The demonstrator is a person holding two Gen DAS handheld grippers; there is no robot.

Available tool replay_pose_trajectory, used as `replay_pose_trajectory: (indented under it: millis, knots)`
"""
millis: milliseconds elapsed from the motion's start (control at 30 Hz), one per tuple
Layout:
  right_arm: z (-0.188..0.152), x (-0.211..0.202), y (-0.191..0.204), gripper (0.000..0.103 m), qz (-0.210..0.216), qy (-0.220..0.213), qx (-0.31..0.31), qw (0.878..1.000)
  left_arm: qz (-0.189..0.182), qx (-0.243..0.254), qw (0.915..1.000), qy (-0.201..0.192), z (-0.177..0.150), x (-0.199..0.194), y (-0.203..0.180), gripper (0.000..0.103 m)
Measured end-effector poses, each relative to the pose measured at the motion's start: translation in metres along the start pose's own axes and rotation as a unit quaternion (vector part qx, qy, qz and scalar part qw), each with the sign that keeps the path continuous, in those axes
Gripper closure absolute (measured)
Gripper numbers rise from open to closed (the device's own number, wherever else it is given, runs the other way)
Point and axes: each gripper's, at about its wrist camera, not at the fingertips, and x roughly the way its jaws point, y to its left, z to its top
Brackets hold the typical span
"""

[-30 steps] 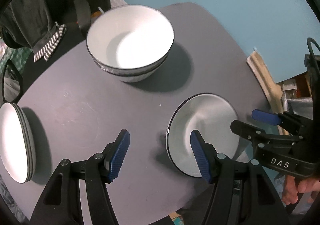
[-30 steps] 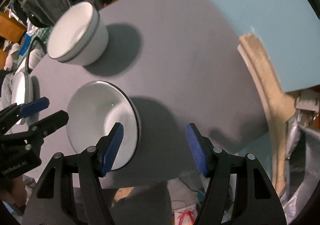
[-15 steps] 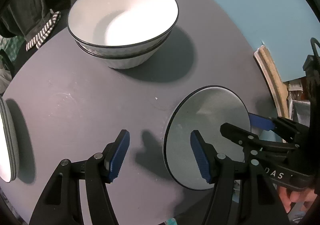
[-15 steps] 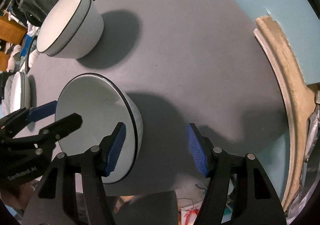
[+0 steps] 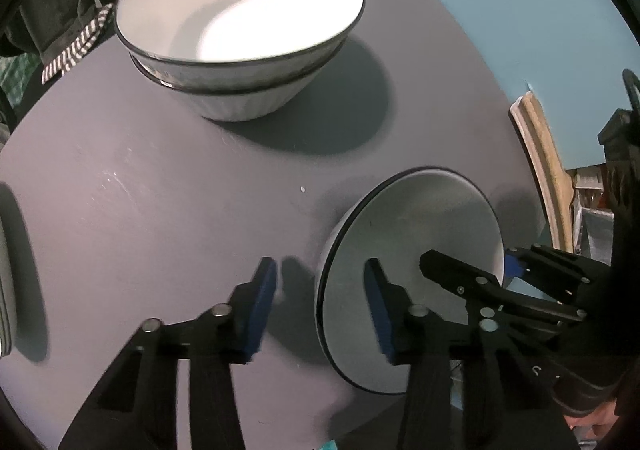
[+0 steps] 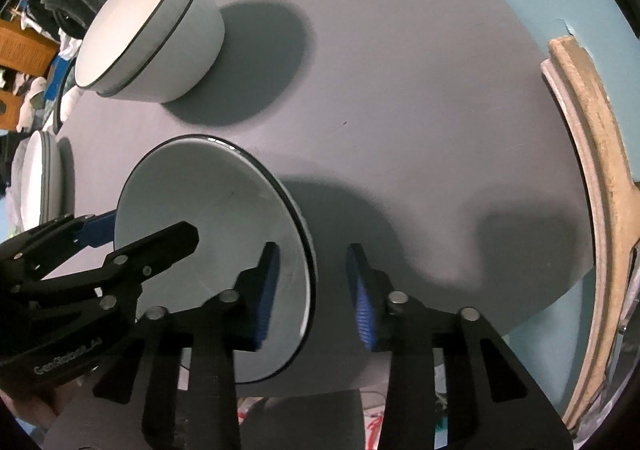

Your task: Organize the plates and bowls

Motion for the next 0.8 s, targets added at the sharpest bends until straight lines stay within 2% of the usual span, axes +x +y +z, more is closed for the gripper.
replay_pose_trajectory:
  millis: [133,267,533,800]
  knots:
    - [0.0,0.002,0.003,0.085,0.003,0.007,-0.001,1.0,0.001,0.008,0.9995,0.032,-0.001,0.011,-0.001,0.083]
    - [0.001,0.006,0.007,0.09,-0.001,0.009,-0.002,1.0,-0.004,0.008,0.9993,0.036,-0.005,0.014,-0.002,0.09]
    - [0.009,0.005,0.003,0.095,0.003,0.012,0.014,1.0,0.019,0.018,0.9992,0.029,-0.01,0.017,-0.017,0.094]
    - [0.013,-0.005,0.002,0.096,0.012,0.011,0.02,1.0,0.021,0.001,0.9994,0.028,-0.002,0.0,-0.012,0.094]
